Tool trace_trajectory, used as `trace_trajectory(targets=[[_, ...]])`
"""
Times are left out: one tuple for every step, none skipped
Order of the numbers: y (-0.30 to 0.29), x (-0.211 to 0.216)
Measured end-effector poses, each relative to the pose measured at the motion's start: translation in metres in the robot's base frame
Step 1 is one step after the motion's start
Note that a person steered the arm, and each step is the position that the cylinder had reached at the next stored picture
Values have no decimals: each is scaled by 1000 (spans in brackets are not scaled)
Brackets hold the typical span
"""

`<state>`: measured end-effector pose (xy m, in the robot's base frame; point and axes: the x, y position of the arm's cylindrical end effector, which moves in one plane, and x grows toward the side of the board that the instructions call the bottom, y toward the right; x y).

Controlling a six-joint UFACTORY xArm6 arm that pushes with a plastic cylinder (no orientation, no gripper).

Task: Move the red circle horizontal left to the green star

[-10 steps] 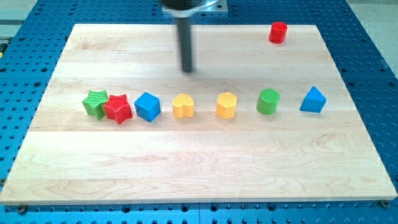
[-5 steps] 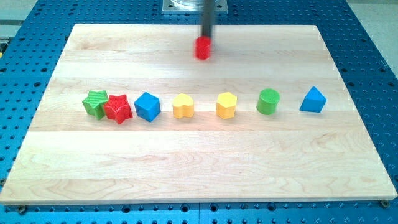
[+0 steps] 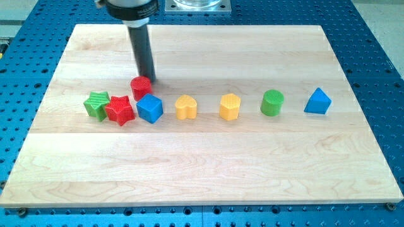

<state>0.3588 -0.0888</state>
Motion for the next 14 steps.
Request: trace_trajectory(targets=[[66, -2], [41, 35], [-8, 42], [-39, 40], [-88, 41], [-127, 32], [-154, 43], [-107, 27], [-46, 41], [-48, 65], [-96, 71], [-111, 66], [-140, 57], [-147, 57]])
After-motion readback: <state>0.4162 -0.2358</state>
